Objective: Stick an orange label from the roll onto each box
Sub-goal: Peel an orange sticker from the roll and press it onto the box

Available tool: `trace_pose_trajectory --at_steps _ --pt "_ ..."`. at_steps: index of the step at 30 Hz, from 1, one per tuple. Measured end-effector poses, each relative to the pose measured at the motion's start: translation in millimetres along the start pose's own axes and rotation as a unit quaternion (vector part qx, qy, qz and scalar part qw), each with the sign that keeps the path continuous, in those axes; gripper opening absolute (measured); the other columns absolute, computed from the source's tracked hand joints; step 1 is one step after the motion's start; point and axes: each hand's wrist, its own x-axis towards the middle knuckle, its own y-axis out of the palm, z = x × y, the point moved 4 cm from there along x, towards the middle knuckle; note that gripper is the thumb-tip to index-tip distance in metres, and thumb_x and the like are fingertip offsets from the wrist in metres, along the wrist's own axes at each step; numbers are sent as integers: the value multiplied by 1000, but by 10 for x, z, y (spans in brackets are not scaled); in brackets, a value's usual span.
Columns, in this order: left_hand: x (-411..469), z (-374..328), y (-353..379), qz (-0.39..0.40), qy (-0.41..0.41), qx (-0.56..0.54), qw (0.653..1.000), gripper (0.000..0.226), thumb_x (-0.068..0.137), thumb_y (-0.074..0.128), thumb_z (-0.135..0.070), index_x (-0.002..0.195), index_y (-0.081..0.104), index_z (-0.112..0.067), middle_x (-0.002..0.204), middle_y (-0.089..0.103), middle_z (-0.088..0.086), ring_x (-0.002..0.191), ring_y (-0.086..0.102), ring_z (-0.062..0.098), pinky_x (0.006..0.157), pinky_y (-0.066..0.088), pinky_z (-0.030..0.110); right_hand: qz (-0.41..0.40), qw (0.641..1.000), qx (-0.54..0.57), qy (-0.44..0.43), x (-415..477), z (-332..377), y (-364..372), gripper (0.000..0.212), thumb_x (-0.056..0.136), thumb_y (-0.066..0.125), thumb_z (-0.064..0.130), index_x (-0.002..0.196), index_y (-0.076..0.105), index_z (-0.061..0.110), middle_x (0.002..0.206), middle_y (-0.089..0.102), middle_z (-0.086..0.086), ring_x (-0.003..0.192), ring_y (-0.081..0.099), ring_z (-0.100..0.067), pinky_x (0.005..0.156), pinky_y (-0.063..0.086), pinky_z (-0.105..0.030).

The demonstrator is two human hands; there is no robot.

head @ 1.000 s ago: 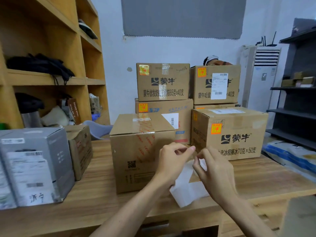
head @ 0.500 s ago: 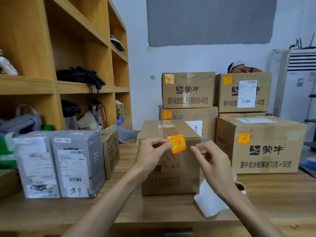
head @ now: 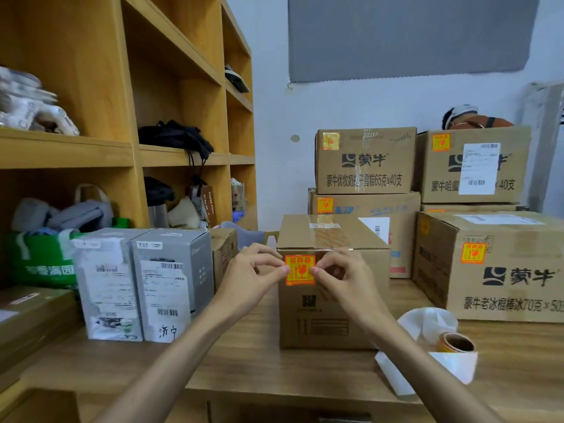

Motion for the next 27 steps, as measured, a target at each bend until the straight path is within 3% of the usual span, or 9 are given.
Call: trace_pose_trajectory --at_steps 5,9,14,19,24,27 --pt "19 89 27 -39 50 66 996 7 86 76 -37 83 79 -32 131 59 -23 128 43 -3 106 42 46 -52 981 -159 -97 47 32 109 11 83 76 31 76 70 25 128 60 8 123 45 -14 97 31 -32" --pt "119 191 87 -65 50 89 993 8 86 76 -37 82 79 -31 133 62 -18 130 46 2 107 40 55 -46 982 -157 -96 122 -31 214 12 84 76 26 76 67 24 133 60 3 132 45 -14 115 27 -41" --pt "167 286 146 -72 45 90 992 7 86 77 -36 81 79 -31 125 65 -18 127 49 3 108 39 50 -58 984 -143 -87 139 -98 277 13 84 76 21 75 66 21 123 64 5 123 43 -7 112 32 -48" --pt "176 292 170 -84 50 95 991 8 86 77 -33 80 79 -28 124 67 -14 125 48 5 106 36 41 -63 983 -151 -84 151 -114 301 12 84 76 24 76 68 21 122 63 6 122 48 -14 107 28 -31" --pt "174 281 199 -98 53 112 987 10 86 77 -31 81 80 -24 123 67 -13 121 45 4 97 29 27 -68 980 -166 -81 153 -142 331 12 84 75 24 75 67 22 122 63 6 122 49 -16 107 28 -31" --pt "176 264 216 -106 57 119 986 10 86 77 -30 80 80 -23 121 66 -12 120 44 5 96 29 26 -77 979 -171 -82 157 -149 339 12 85 74 24 76 66 22 121 63 6 121 48 -15 106 25 -27"
